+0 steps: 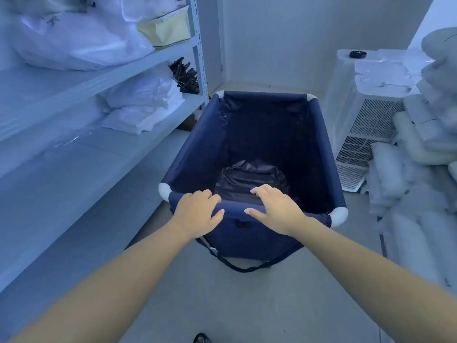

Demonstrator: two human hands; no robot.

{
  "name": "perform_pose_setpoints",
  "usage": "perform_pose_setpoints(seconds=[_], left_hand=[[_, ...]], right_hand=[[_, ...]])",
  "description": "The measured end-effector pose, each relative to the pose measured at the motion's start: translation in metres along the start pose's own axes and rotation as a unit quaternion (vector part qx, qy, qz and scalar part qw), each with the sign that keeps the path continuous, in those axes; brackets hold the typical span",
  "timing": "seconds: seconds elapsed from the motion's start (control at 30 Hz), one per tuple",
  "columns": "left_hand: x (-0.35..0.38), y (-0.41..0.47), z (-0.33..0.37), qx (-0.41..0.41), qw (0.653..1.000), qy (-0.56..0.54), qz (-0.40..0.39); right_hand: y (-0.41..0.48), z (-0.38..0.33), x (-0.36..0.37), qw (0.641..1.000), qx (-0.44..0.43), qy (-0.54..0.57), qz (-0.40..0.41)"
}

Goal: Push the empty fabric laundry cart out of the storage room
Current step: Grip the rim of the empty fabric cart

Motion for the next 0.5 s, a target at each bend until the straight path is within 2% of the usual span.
perform_pose_setpoints(seconds=[0.27, 0.5], left_hand=[[0.043, 0.055, -0.009, 0.021, 0.999, -0.036, -0.014], [0.093, 0.097, -0.027, 0.048, 0.993, -0.022, -0.103]], right_hand=[[0.03, 0.039, 0.035, 0.995, 0.088, 0.008, -0.045], [0.062, 0.064, 0.07, 0.983, 0.157, 0.014, -0.096]])
Point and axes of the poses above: each hand's wrist, its own y-axis towards the middle knuckle, its own x-axis out of the palm, z = x × y, the point moved 5 cm from there along y, towards the middle knuckle, and after that the axes turned 10 degrees about -x, right-handed, at the moved point
